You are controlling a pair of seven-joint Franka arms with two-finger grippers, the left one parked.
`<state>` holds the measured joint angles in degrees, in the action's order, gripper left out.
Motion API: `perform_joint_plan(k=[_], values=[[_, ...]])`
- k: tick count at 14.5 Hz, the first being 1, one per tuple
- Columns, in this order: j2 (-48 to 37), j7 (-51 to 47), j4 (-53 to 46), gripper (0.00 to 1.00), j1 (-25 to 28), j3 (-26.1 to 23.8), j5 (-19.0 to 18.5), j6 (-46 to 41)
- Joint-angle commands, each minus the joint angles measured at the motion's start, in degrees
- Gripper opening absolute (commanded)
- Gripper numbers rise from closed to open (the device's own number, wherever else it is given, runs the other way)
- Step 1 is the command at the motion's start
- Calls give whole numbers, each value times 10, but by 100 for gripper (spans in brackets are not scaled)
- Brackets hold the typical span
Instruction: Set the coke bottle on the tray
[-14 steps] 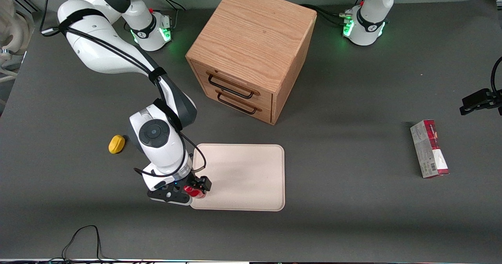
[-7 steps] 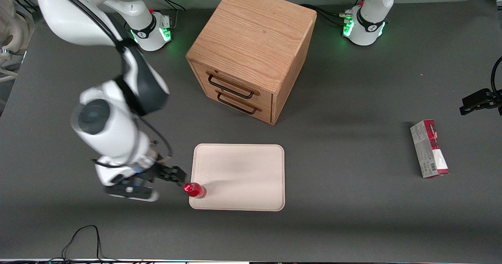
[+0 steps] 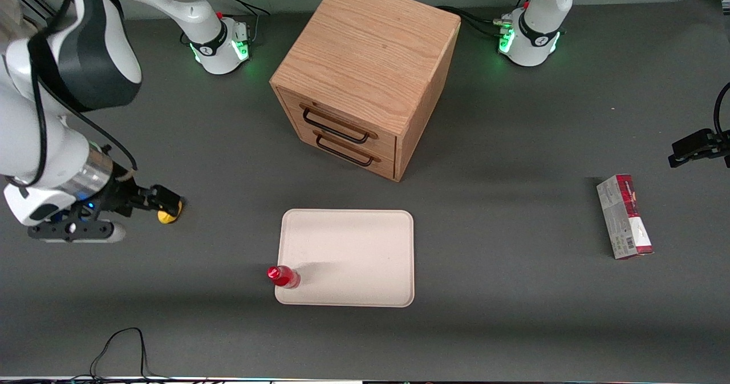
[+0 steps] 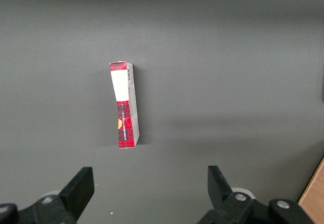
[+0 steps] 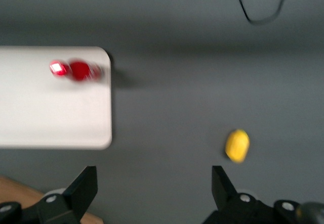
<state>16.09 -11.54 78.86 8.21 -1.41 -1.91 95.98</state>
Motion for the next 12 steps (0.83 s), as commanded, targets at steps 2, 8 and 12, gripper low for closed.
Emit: perform_joint_plan(k=[2, 8, 12], values=[[-103, 69, 79, 100, 3, 54, 33, -54], [-148, 71, 104, 100, 5, 81, 34, -77], [-143, 71, 91, 100, 2, 81, 43, -77]])
